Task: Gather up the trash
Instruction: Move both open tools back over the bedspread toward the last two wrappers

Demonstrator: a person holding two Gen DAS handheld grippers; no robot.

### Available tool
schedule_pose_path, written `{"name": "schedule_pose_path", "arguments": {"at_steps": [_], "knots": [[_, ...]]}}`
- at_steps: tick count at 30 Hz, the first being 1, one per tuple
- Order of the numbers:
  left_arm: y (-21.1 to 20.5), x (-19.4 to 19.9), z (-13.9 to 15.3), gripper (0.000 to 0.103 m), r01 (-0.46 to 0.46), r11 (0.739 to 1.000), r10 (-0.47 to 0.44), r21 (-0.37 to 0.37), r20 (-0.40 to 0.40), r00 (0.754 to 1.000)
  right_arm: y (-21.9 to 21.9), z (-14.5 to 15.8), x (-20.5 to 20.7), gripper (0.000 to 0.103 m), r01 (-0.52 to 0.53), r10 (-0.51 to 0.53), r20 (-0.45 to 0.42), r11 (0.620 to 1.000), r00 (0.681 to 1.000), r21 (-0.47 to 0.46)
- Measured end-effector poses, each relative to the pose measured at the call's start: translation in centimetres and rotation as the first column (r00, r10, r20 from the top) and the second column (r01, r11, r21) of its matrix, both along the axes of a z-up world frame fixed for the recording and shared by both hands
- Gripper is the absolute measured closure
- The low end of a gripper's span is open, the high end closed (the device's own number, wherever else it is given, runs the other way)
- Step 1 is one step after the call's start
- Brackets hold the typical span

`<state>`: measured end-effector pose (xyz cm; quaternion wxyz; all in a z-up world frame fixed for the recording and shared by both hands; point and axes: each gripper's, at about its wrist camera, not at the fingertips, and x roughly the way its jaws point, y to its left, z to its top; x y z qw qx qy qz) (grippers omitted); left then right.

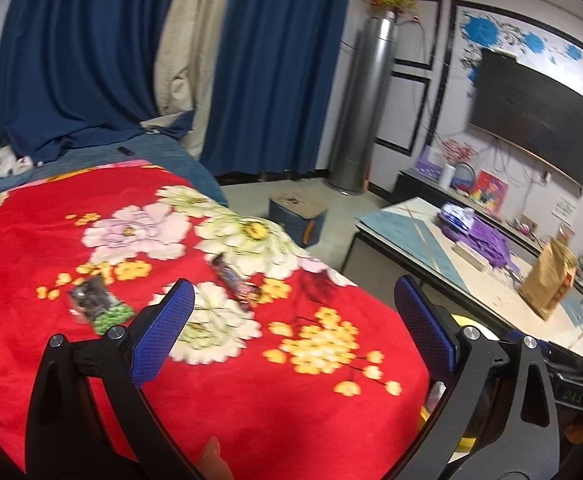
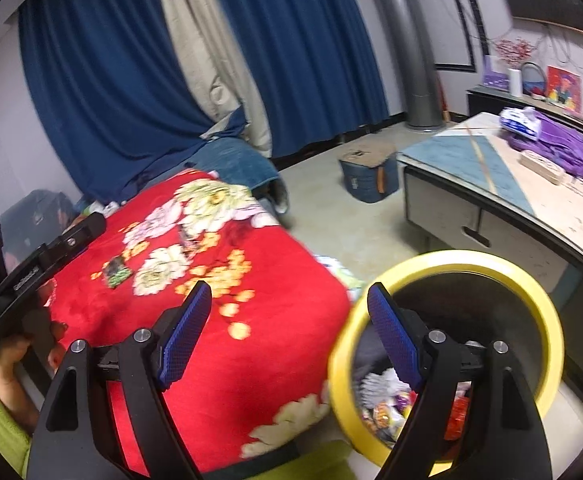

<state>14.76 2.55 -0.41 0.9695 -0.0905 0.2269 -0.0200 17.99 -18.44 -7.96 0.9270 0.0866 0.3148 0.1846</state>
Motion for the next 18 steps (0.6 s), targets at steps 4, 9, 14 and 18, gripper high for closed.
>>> {"name": "schedule_pose_path", "arguments": {"at_steps": [4, 9, 14, 18], "knots": [[2.1, 0.0, 0.0, 0.011, -0.049, 0.999, 0.049, -0.012, 0.000, 0.999, 2.9, 0.3, 0.8, 0.025, -0.063, 0.063, -0.002, 0.998, 0.998, 0.003], [4.5, -0.1, -0.1, 0.011, -0.110, 0.994, 0.110, -0.002, -0.004, 0.994, 6.5, 0.2, 2.1, 0.025, -0.125, 0.125, -0.004, 0.992, 0.992, -0.023], [6.8, 0.0, -0.6, 0.011, -0.161, 0.987, 0.160, -0.016, -0.024, 0.987, 9.7, -0.4, 3.8, 0.025, -0.181, 0.180, -0.022, 0.982, 0.983, -0.058], [8.8, 0.2, -1.1, 0.011, -0.210, 0.977, 0.209, -0.028, -0.045, 0.977, 11.9, -1.1, 5.2, 0.025, -0.213, 0.210, -0.041, 0.973, 0.977, -0.091]]}}
